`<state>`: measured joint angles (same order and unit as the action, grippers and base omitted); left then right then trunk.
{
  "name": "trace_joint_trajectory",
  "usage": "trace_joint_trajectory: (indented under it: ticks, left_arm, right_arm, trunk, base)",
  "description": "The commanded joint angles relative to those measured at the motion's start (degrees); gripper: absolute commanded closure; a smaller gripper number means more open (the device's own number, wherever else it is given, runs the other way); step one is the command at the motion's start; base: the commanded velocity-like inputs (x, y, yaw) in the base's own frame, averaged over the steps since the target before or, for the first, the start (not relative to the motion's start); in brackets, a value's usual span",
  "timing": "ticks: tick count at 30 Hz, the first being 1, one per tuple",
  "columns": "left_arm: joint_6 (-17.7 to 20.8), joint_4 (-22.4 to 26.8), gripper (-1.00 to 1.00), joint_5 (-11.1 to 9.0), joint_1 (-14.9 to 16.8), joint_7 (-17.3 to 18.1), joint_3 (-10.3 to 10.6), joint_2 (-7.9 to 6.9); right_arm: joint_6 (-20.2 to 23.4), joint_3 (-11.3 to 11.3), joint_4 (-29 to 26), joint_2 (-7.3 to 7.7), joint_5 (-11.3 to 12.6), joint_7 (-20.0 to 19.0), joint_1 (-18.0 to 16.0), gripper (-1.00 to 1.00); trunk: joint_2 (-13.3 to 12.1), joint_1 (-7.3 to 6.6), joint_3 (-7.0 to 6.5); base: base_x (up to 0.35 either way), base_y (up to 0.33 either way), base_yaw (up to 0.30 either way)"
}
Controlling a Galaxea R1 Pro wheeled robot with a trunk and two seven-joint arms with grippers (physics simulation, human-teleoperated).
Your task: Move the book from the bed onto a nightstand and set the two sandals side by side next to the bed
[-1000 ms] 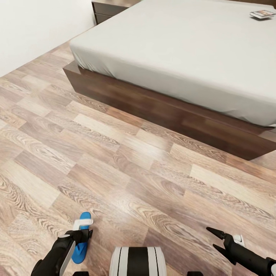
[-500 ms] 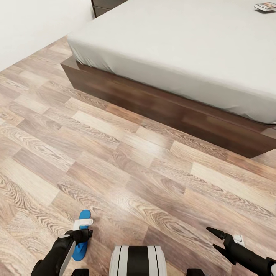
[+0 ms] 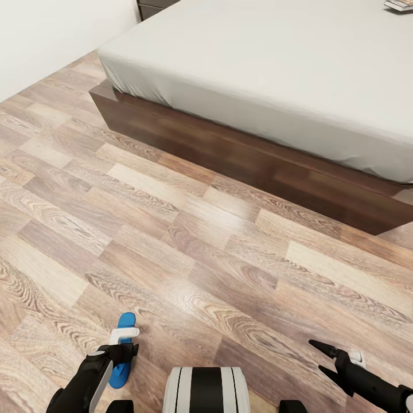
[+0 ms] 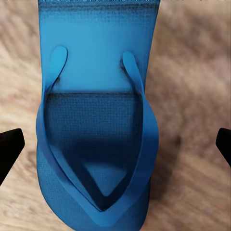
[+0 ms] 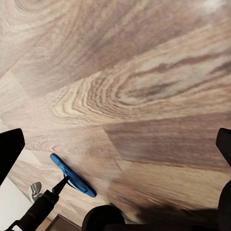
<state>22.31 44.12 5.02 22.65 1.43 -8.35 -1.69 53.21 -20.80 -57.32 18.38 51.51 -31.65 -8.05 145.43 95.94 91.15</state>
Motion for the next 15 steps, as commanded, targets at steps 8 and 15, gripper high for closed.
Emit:
trace_joint_trajectory:
  ticks: [8,15]
  left_arm:
    - [0.29,0.09,-1.00,0.52,-0.03,0.15,-0.09,0.02]
    - [0.35,0.09,-1.00,0.52,-0.03,0.15,-0.09,0.02]
  right_arm:
    - [0.40,-0.12,-4.39,-0.01,-0.13,-8.35,0.03,-1.00]
    - [0.40,-0.11,-5.60,0.15,-0.24,-18.82,0.06,-1.00]
  trunk:
    - [0.01,-0.01,0.03]
    - [0.01,-0.01,0.03]
  base:
    - [0.000,0.000,0.000]
    - [0.000,0.000,0.000]
